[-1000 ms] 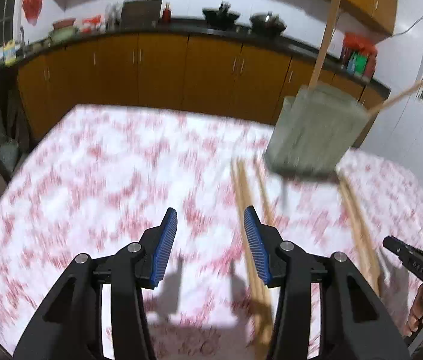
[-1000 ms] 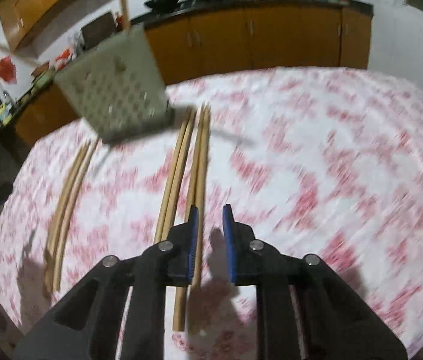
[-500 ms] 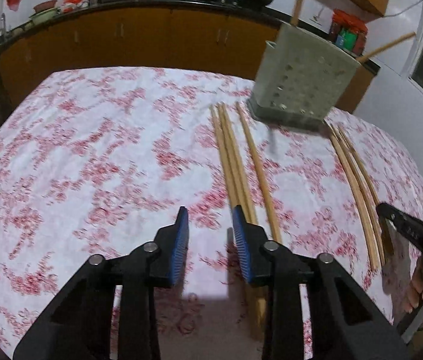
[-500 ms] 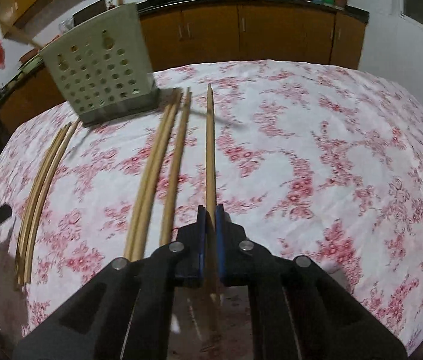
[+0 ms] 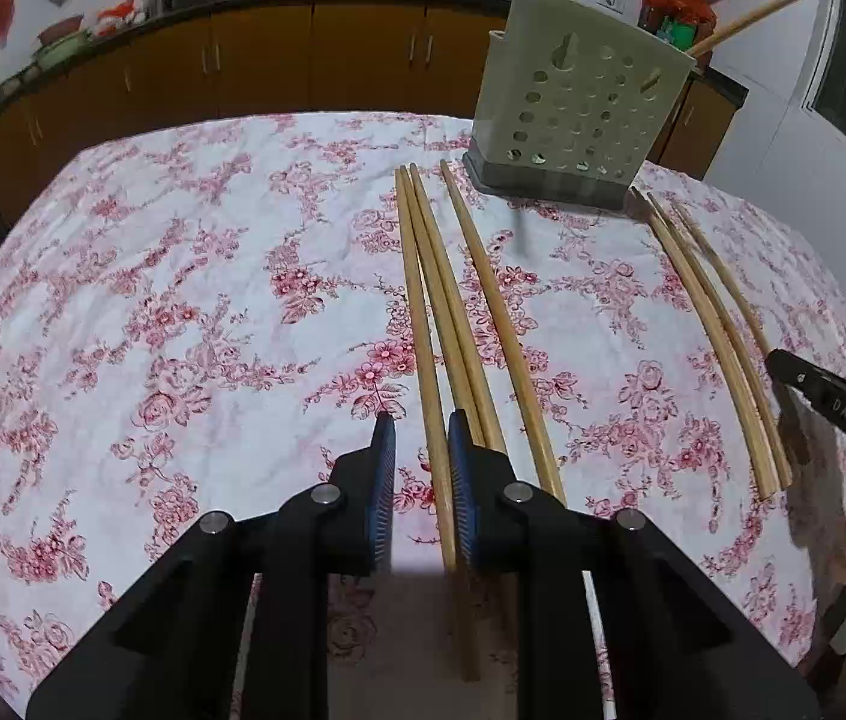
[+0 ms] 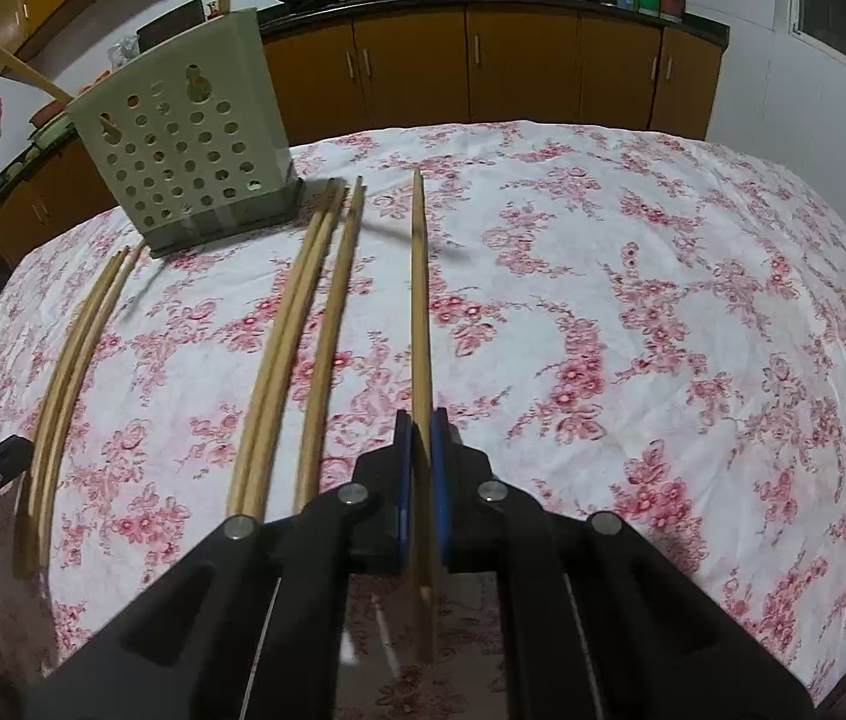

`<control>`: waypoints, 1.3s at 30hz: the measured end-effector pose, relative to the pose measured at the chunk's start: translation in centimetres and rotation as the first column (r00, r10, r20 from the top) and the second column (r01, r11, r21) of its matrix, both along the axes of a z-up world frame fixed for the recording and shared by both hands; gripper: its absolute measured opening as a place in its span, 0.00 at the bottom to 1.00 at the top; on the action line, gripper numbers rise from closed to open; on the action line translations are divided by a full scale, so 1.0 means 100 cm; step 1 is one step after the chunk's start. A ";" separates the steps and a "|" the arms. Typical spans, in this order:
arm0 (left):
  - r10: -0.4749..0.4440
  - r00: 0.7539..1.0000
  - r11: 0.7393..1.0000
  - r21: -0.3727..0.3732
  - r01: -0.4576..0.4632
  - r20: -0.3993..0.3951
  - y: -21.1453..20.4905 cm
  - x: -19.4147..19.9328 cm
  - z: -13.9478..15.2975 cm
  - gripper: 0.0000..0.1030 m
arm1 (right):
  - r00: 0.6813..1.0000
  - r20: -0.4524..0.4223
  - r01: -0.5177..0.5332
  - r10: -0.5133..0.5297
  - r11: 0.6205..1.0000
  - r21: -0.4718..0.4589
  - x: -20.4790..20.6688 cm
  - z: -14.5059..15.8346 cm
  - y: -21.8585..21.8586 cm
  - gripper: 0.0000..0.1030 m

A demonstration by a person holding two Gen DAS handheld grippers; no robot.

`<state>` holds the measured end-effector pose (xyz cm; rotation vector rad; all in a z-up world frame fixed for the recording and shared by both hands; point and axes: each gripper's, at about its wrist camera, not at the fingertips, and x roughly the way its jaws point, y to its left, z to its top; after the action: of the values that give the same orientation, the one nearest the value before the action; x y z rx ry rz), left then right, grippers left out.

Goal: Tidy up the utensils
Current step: 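Close the left tool on another loose chopstick while the right tool grasps one too, then raise the left tool's chopstick upright into the holder while the right tool inserts its own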

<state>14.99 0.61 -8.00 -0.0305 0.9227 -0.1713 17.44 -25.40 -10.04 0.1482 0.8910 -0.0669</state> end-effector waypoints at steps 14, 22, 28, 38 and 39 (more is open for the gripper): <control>0.082 0.997 0.997 0.005 -0.082 0.008 0.026 0.021 -0.001 0.08 | 0.999 0.017 -0.031 0.032 0.999 -0.023 0.003 0.001 0.008 0.08; 0.089 0.996 0.996 0.013 -0.089 0.032 0.033 0.020 -0.001 0.08 | 0.999 0.037 0.002 -0.003 1.000 0.004 0.010 0.000 -0.005 0.08; 0.083 0.996 0.997 -0.001 -0.083 0.030 0.035 0.017 -0.002 0.08 | 0.999 0.034 -0.003 0.003 1.000 -0.012 0.006 -0.001 -0.003 0.08; 0.083 0.996 0.997 -0.002 -0.083 0.028 0.036 0.014 -0.001 0.08 | 0.999 0.034 0.000 0.000 1.000 -0.012 0.003 -0.001 0.000 0.08; 0.083 0.996 0.997 -0.001 -0.083 0.028 0.036 0.014 -0.001 0.08 | 0.999 0.034 0.000 0.000 1.000 -0.011 0.003 -0.001 0.000 0.08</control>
<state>16.39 4.17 -8.09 -0.0659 0.8916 -0.0944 17.72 -25.45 -10.13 0.1390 0.8563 -0.0687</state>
